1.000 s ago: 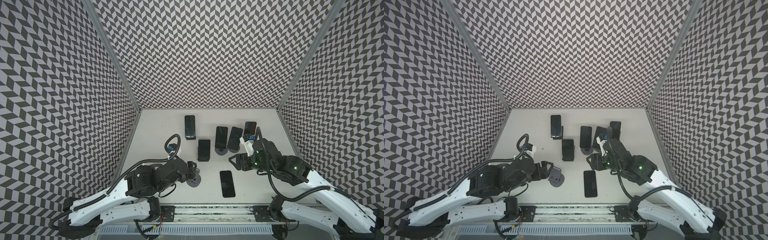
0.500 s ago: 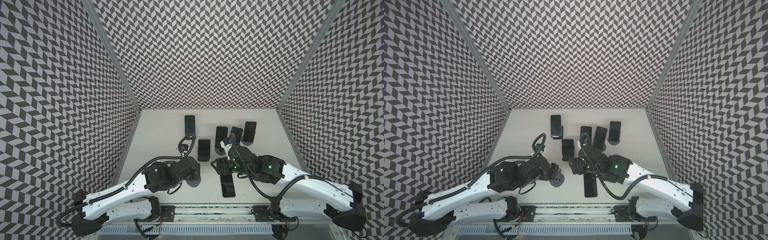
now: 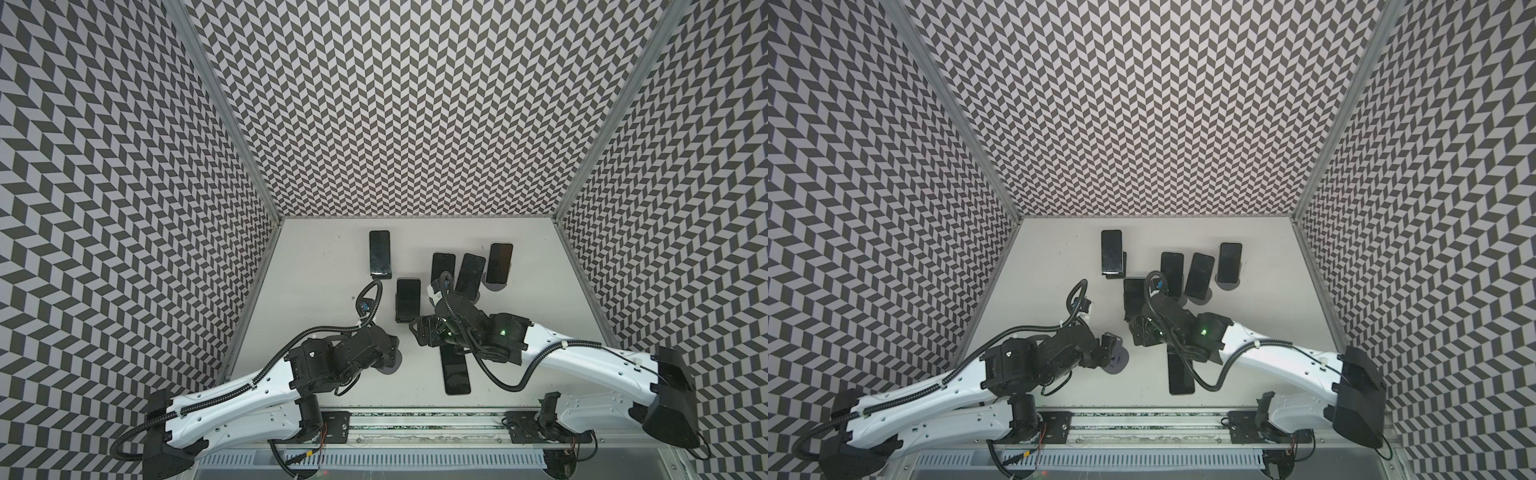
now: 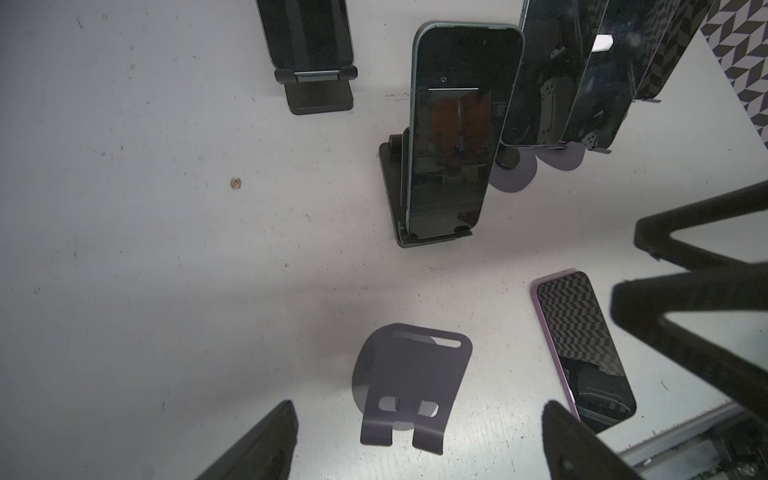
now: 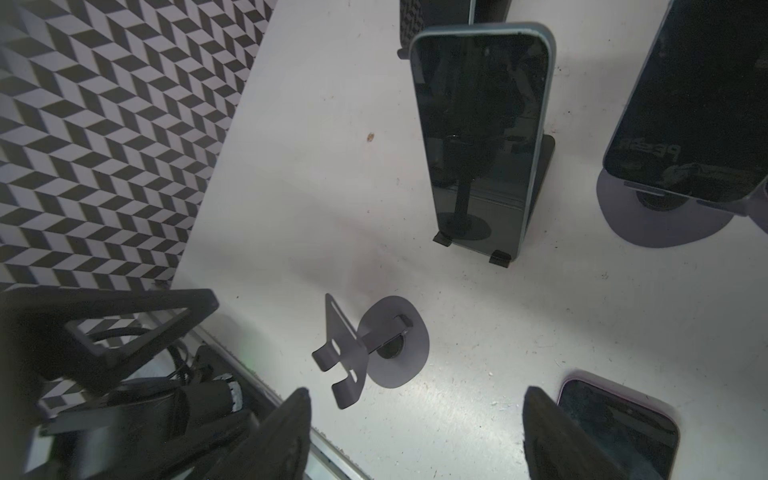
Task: Remove the phone from the phone stand
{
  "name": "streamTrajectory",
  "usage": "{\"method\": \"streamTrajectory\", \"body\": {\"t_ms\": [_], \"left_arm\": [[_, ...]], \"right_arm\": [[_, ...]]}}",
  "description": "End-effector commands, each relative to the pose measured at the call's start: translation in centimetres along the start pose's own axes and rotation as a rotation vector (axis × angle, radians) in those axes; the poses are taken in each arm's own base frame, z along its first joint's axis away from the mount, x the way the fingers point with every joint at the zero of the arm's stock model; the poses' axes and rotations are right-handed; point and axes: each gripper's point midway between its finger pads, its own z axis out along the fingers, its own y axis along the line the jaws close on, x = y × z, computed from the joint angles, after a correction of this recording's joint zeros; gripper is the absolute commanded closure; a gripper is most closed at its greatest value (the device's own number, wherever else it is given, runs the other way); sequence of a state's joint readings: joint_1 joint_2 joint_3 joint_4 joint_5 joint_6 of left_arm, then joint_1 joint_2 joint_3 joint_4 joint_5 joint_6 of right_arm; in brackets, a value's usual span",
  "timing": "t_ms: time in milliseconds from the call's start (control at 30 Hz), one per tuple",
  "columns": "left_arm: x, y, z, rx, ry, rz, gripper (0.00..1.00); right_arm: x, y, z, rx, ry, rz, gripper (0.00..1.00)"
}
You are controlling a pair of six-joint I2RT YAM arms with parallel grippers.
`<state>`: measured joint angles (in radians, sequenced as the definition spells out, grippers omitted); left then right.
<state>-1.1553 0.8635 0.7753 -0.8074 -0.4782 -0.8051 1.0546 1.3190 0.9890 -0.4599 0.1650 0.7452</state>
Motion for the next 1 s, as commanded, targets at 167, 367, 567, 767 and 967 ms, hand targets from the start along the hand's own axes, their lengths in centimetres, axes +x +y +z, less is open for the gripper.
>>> {"method": "streamTrajectory", "body": {"t_ms": [167, 367, 567, 767, 967], "left_arm": [[0.4, -0.7, 1.3, 0.038, -0.021, 0.026, 0.07], [1.7, -0.2, 2.1, 0.026, 0.004, 0.069, 0.06], [2.3, 0.1, 3.0, 0.002, 0.017, 0.098, 0.01], [2.7, 0.2, 4.1, 0.006, 0.056, 0.105, 0.0], [2.7, 0.7, 5.4, -0.013, 0.096, 0.103, 0.0]], "right_arm": [[-3.8, 0.6, 0.3, 0.006, -0.111, 0.011, 0.2], [-4.2, 0.9, -0.3, -0.013, -0.123, 0.003, 0.2], [-4.5, 1.3, -0.6, -0.023, -0.124, -0.022, 0.2], [-4.2, 1.5, -0.6, -0.033, -0.106, -0.027, 0.18], [-4.2, 1.7, -0.4, -0.036, -0.101, -0.036, 0.17]]}}
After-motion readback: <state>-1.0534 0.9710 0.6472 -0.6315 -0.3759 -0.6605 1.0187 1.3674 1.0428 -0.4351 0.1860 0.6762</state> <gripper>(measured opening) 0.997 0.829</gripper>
